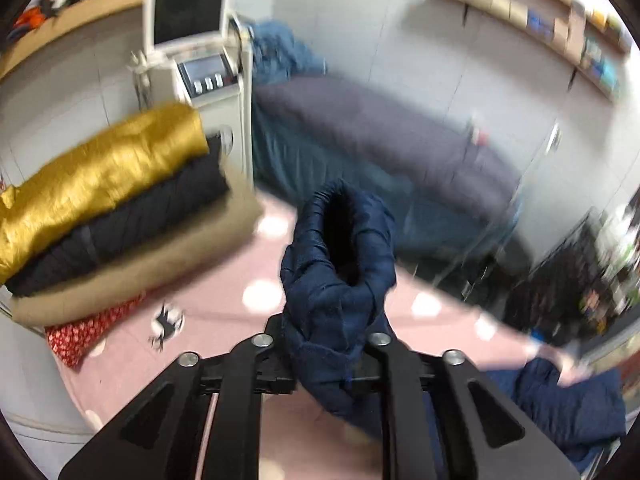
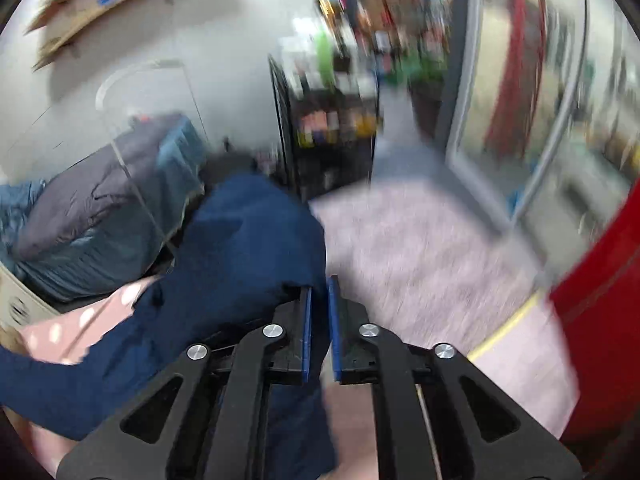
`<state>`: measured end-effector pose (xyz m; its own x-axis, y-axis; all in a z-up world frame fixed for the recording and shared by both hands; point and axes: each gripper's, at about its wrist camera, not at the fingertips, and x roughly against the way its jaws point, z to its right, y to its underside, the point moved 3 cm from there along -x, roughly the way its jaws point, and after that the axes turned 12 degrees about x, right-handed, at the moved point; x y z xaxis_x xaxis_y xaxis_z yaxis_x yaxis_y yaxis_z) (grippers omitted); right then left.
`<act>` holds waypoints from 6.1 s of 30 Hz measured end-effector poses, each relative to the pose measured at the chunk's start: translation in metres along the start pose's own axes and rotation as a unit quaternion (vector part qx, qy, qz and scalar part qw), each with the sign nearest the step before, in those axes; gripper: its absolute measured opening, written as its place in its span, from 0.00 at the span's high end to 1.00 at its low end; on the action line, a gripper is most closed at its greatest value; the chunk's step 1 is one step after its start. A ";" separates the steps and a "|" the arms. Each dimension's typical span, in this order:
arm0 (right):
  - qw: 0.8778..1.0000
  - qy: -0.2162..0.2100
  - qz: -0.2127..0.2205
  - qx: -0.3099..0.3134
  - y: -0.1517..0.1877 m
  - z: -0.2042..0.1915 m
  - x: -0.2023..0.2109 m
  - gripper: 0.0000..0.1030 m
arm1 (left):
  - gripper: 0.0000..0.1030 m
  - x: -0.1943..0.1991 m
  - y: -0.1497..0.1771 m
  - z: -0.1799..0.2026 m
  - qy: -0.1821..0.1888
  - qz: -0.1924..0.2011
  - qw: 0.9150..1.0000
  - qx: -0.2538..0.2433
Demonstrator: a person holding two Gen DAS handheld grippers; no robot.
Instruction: Fold large clothes
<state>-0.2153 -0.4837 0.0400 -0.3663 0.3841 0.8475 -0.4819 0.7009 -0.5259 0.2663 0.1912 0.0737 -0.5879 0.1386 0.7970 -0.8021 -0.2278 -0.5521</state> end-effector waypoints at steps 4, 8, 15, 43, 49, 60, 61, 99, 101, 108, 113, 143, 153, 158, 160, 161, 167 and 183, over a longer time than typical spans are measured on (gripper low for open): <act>0.997 0.011 -0.057 -0.060 0.056 0.020 -0.035 0.21 | 0.23 -0.041 0.049 0.003 0.002 -0.058 0.998 -0.009; 0.994 -0.001 -0.104 -0.037 0.101 0.012 -0.050 0.21 | 0.14 -0.062 0.098 0.008 0.030 -0.109 0.994 -0.003; 0.987 -0.057 -0.146 -0.031 0.165 -0.001 -0.063 0.21 | 0.14 -0.069 0.143 0.006 0.039 -0.157 0.986 -0.037; 0.955 -0.237 -0.160 -0.073 0.251 -0.044 -0.075 0.92 | 0.17 -0.078 0.336 0.020 0.093 -0.306 0.925 -0.206; 0.975 -0.192 -0.093 -0.058 0.229 0.007 -0.007 0.93 | 0.16 -0.044 0.333 0.009 0.116 -0.314 0.911 -0.241; 0.992 0.018 -0.105 -0.071 0.202 0.118 0.024 0.93 | 0.15 -0.025 0.348 0.003 0.132 -0.320 0.899 -0.269; 0.989 0.038 -0.124 -0.064 0.207 0.119 0.016 0.93 | 0.15 -0.026 0.350 0.004 0.133 -0.319 0.899 -0.268; 0.903 0.083 -0.277 0.317 0.323 -0.052 -0.098 0.09 | 0.05 -0.068 0.527 0.109 0.092 -0.333 0.807 -0.478; 0.900 0.090 -0.280 0.323 0.326 -0.054 -0.105 0.06 | 0.05 -0.071 0.530 0.111 0.084 -0.328 0.806 -0.485; 0.897 0.080 -0.295 0.319 0.321 -0.049 -0.116 0.06 | 0.05 -0.074 0.538 0.118 0.084 -0.331 0.803 -0.488; 0.899 0.104 -0.280 0.321 0.311 -0.069 -0.104 0.06 | 0.05 -0.072 0.540 0.115 0.083 -0.325 0.803 -0.493; 0.817 0.111 -0.050 0.564 0.157 -0.257 -0.219 0.21 | 0.07 -0.052 0.465 0.046 -0.010 -0.274 0.902 -0.332; 0.899 0.051 -0.041 0.433 0.098 -0.215 -0.195 0.76 | 0.07 -0.050 0.485 0.086 0.004 -0.264 0.885 -0.383; 0.939 0.050 -0.002 0.339 0.042 -0.151 -0.148 0.77 | 0.07 -0.052 0.486 0.119 0.013 -0.261 0.881 -0.395; 0.955 0.065 0.012 0.289 0.020 -0.114 -0.128 0.77 | 0.07 -0.053 0.486 0.130 0.018 -0.258 0.880 -0.399; 0.961 0.069 0.017 0.269 0.011 -0.099 -0.120 0.77 | 0.07 -0.055 0.486 0.135 0.020 -0.258 0.879 -0.400; 0.977 0.086 0.068 0.181 -0.040 -0.034 -0.061 0.77 | 0.07 -0.054 0.488 0.166 0.033 -0.257 0.873 -0.412; 0.968 -0.122 0.032 0.216 0.004 -0.198 -0.048 0.77 | 0.07 -0.037 0.479 0.143 0.028 -0.246 0.892 -0.377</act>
<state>-0.0422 -0.3807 0.0115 -0.5583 0.2286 0.7975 -0.7208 0.3423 -0.6027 -0.0814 -0.0607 -0.1852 -0.1314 0.0961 0.9867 -0.7943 0.5853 -0.1627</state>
